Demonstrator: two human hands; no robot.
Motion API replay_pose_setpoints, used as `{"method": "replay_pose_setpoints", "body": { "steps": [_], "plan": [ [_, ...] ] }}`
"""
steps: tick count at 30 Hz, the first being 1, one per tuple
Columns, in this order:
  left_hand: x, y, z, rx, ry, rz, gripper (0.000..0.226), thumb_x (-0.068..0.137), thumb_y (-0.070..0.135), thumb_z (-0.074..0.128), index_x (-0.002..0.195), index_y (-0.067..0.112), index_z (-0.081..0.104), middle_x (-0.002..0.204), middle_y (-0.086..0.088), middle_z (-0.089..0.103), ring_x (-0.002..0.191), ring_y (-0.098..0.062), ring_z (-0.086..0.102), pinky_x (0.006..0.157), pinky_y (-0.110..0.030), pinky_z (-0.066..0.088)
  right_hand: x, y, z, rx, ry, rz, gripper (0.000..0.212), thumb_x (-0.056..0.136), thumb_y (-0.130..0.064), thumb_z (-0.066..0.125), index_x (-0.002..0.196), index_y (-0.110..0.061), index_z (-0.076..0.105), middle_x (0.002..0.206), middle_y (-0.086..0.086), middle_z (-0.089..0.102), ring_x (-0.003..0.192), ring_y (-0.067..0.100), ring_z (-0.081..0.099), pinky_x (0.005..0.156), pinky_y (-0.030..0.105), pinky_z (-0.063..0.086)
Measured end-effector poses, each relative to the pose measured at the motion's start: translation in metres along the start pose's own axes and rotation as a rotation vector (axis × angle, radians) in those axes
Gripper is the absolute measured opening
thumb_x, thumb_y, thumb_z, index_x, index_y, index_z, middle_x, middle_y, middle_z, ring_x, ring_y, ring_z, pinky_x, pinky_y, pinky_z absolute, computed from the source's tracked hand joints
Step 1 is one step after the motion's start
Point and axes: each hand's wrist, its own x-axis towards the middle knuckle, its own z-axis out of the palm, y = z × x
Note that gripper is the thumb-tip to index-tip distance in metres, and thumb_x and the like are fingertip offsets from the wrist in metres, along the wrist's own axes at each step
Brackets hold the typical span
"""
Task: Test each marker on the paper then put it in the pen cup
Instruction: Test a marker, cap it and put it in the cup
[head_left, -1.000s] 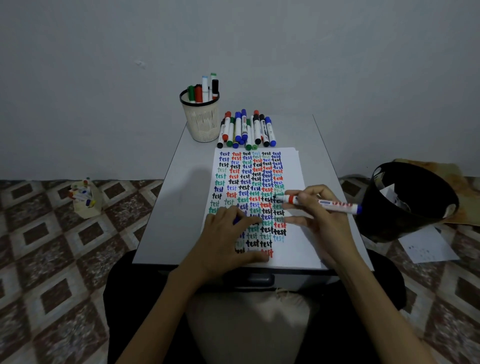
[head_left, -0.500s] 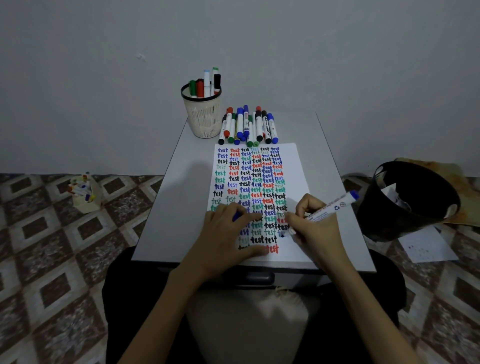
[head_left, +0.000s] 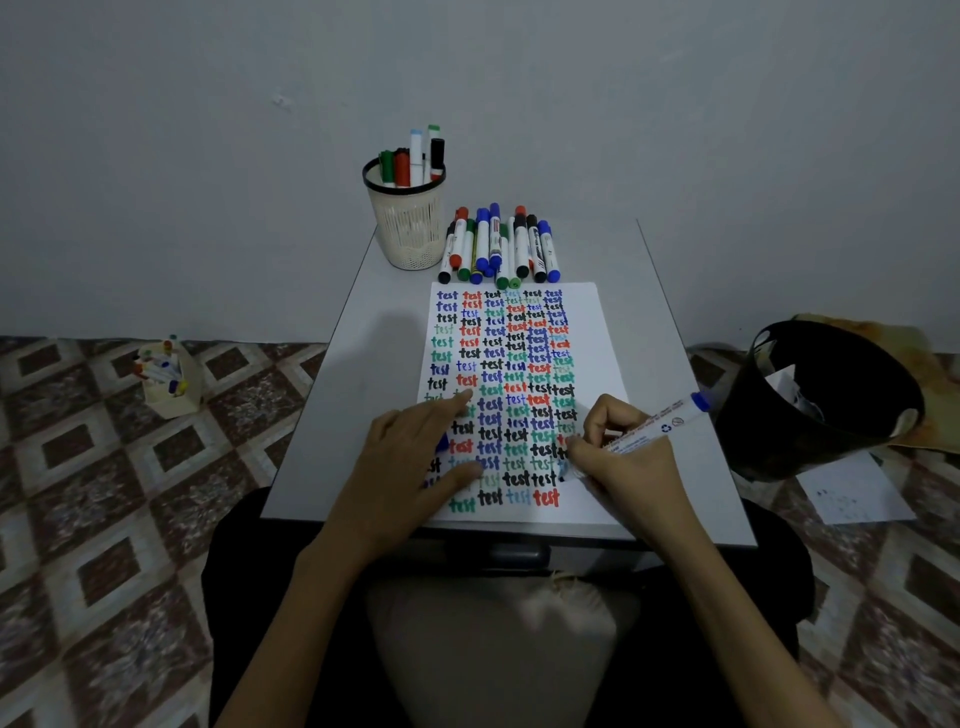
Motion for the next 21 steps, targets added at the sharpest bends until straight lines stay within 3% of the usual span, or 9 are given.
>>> {"method": "replay_pose_setpoints", "body": {
  "steps": [2,7,9,14,17,21],
  "plan": [
    [-0.0004,-0.0007,0.0011,0.005,0.002,-0.004,0.065,0.088,0.061,0.041,0.143,0.030,0.031,0.137,0.013,0.046,0.119,0.007,0.031,0.105,-0.023,0.020,-0.0007,0.0004,0.0019,-0.032,-0.010,-0.014,0.033,0.073,0.001,0.065,0.059,-0.011,0.037,0.062,0.023,0.044,0.059,0.025,0.046,0.055,0.029,0.039],
    [-0.0003,-0.0032,0.0026,0.026,-0.007,-0.009,0.065,0.088,0.063,0.040,0.142,0.029,0.034,0.138,0.011,0.046,0.124,-0.003,0.038,0.107,-0.024,0.020,-0.0010,-0.0006,0.0025,-0.020,0.000,-0.027,0.027,0.069,-0.003,0.059,0.058,-0.011,0.035,0.059,0.018,0.040,0.057,0.019,0.041,0.052,0.023,0.037],
    [-0.0003,-0.0029,0.0026,0.026,-0.004,-0.011,0.065,0.087,0.063,0.039,0.142,0.029,0.034,0.138,0.011,0.045,0.124,-0.002,0.037,0.106,-0.023,0.019,-0.0003,-0.0007,0.0011,-0.008,0.017,-0.037,0.027,0.069,-0.004,0.059,0.058,-0.011,0.036,0.056,0.011,0.040,0.055,0.016,0.040,0.051,0.021,0.035],
    [0.0000,-0.0029,0.0030,0.031,0.014,-0.009,0.065,0.087,0.064,0.038,0.142,0.030,0.034,0.137,0.012,0.045,0.120,0.008,0.029,0.105,-0.017,0.015,-0.0010,0.0015,0.0030,-0.046,-0.029,-0.039,0.026,0.070,-0.004,0.058,0.060,-0.007,0.035,0.062,0.021,0.042,0.058,0.020,0.041,0.054,0.026,0.036],
    [0.0000,-0.0021,0.0028,0.025,0.017,-0.004,0.065,0.087,0.064,0.038,0.141,0.029,0.036,0.137,0.011,0.046,0.121,0.007,0.030,0.105,-0.020,0.017,-0.0009,0.0011,0.0010,-0.056,-0.050,-0.042,0.027,0.066,-0.003,0.059,0.058,-0.004,0.033,0.057,0.016,0.039,0.055,0.014,0.039,0.053,0.023,0.034],
    [-0.0003,-0.0021,0.0027,0.041,0.012,-0.001,0.064,0.087,0.064,0.037,0.140,0.029,0.038,0.138,0.010,0.046,0.124,0.000,0.035,0.105,-0.020,0.017,-0.0019,-0.0002,-0.0006,-0.009,0.005,-0.060,0.026,0.067,-0.003,0.058,0.057,-0.009,0.034,0.051,-0.006,0.041,0.050,0.003,0.038,0.049,0.014,0.033]
  ]
}}
